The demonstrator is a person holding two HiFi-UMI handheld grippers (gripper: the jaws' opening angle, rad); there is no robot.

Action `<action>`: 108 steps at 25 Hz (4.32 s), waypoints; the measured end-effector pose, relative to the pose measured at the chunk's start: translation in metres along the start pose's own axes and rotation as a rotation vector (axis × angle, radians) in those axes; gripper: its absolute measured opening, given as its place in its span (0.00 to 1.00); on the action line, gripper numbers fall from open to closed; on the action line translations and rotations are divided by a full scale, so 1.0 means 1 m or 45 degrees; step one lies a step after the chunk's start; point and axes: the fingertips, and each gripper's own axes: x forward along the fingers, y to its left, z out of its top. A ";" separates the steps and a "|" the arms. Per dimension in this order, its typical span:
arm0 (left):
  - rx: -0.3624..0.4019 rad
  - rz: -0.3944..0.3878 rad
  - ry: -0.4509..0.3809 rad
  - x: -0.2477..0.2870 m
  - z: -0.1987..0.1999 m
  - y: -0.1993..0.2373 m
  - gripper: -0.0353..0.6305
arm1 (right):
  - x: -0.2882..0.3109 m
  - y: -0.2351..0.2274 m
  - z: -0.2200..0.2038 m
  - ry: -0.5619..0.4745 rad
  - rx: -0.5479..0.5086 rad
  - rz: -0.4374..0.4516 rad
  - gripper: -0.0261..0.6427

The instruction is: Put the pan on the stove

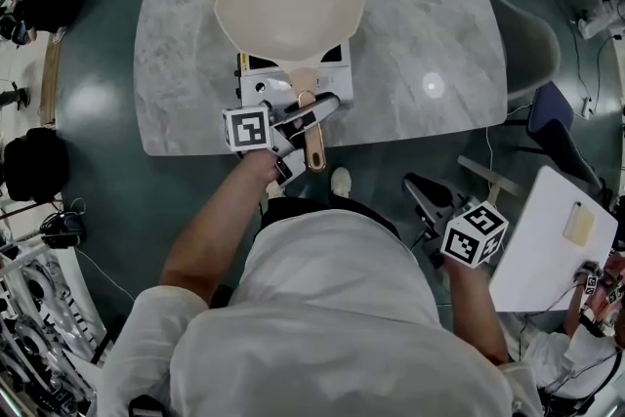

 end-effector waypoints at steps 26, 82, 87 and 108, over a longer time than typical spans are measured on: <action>0.035 0.266 -0.310 -0.062 0.014 0.015 0.51 | 0.011 0.005 0.016 -0.001 -0.110 0.146 0.10; 1.046 0.476 0.142 -0.296 -0.190 -0.171 0.08 | 0.021 0.228 -0.110 -0.160 -0.341 0.094 0.05; 1.063 0.457 0.161 -0.303 -0.194 -0.176 0.08 | 0.018 0.240 -0.113 -0.184 -0.347 0.076 0.05; 1.054 0.483 0.106 -0.325 -0.200 -0.176 0.08 | 0.018 0.259 -0.118 -0.200 -0.398 0.073 0.05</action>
